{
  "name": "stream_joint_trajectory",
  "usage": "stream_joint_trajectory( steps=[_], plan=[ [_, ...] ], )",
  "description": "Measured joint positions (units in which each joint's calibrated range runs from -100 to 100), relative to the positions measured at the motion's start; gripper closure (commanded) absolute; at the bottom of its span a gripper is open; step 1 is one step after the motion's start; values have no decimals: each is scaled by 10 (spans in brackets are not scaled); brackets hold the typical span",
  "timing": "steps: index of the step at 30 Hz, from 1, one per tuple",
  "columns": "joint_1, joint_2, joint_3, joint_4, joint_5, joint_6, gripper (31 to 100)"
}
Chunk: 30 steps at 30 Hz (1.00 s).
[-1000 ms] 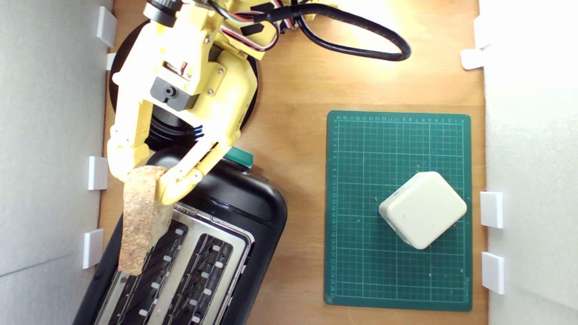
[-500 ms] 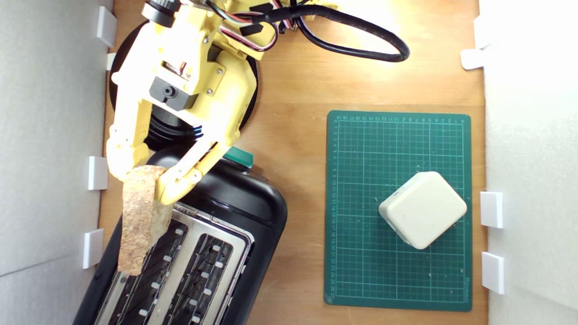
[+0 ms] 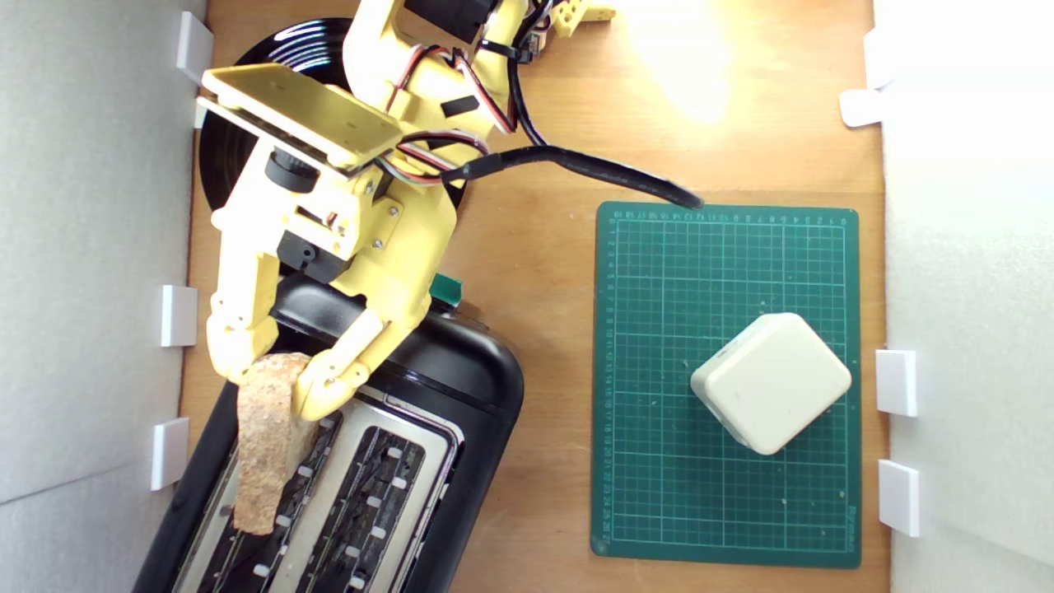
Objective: Pick bread and place in toaster
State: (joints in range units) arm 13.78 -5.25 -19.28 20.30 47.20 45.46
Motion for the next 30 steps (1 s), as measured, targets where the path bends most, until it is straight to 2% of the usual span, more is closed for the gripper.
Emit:
stream_joint_trajectory(
  steps=[30],
  plan=[
    [14,108,-11,-1,-42,0,678]
  ],
)
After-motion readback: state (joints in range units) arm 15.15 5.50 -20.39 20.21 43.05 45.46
